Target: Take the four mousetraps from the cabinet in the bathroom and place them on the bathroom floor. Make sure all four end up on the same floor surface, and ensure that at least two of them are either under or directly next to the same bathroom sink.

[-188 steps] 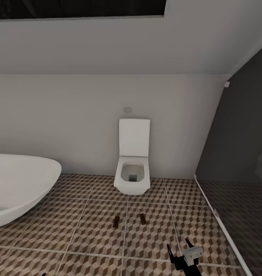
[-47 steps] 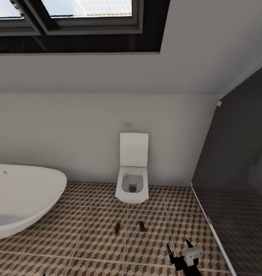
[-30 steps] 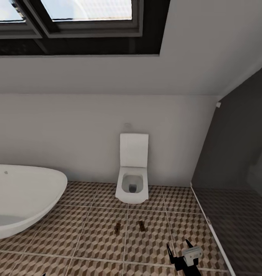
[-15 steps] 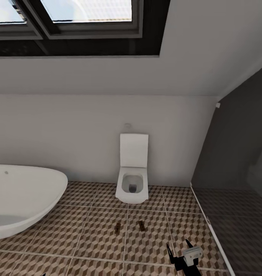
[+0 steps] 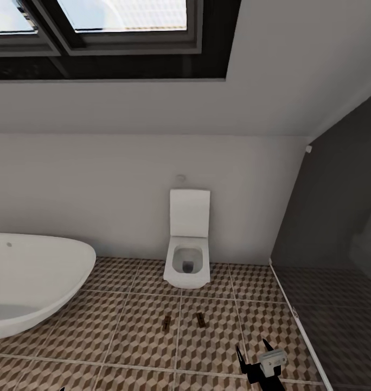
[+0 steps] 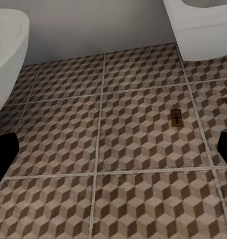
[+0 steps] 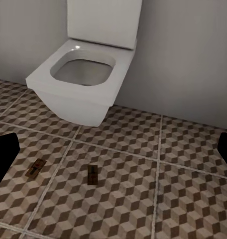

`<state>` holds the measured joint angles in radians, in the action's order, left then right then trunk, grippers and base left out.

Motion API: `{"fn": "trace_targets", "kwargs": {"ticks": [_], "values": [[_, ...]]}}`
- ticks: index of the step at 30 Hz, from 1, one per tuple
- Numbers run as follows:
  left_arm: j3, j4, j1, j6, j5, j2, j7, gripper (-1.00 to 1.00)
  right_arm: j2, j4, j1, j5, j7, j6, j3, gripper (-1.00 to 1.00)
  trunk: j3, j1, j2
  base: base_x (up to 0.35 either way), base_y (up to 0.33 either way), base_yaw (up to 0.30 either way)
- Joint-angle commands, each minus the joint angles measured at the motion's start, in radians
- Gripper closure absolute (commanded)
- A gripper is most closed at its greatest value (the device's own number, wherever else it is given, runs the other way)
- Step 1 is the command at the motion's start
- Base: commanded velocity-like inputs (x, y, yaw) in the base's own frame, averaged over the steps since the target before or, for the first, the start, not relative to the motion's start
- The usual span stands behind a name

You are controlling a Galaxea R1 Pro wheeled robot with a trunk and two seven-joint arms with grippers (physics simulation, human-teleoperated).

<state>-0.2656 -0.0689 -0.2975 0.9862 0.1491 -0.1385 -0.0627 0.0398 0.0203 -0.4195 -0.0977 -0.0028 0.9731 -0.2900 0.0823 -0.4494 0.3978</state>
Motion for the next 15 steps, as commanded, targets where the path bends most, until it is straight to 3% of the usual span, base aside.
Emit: {"fn": "trace_targets", "kwargs": {"ticks": [1,10,15], "values": [[-0.009,-0.003,-0.002,0.005,0.003,0.000,-0.006,-1.00,0.000,0.000,-0.001,-0.010,0.000,0.002,-0.009,-1.00,0.002,-0.001,0.002,0.000,0.000,0.000],[-0.009,-0.003,-0.002,0.006,0.003,0.001,-0.006,-1.00,0.000,0.000,-0.001,-0.010,0.000,0.002,-0.009,-1.00,0.002,-0.001,0.002,0.000,0.000,-0.004],[-0.009,-0.003,-0.002,0.006,0.003,0.007,-0.007,-1.00,0.000,0.000,-0.001,-0.010,0.001,0.002,-0.009,-1.00,-0.001,-0.001,0.002,0.000,0.000,-0.126]]}}
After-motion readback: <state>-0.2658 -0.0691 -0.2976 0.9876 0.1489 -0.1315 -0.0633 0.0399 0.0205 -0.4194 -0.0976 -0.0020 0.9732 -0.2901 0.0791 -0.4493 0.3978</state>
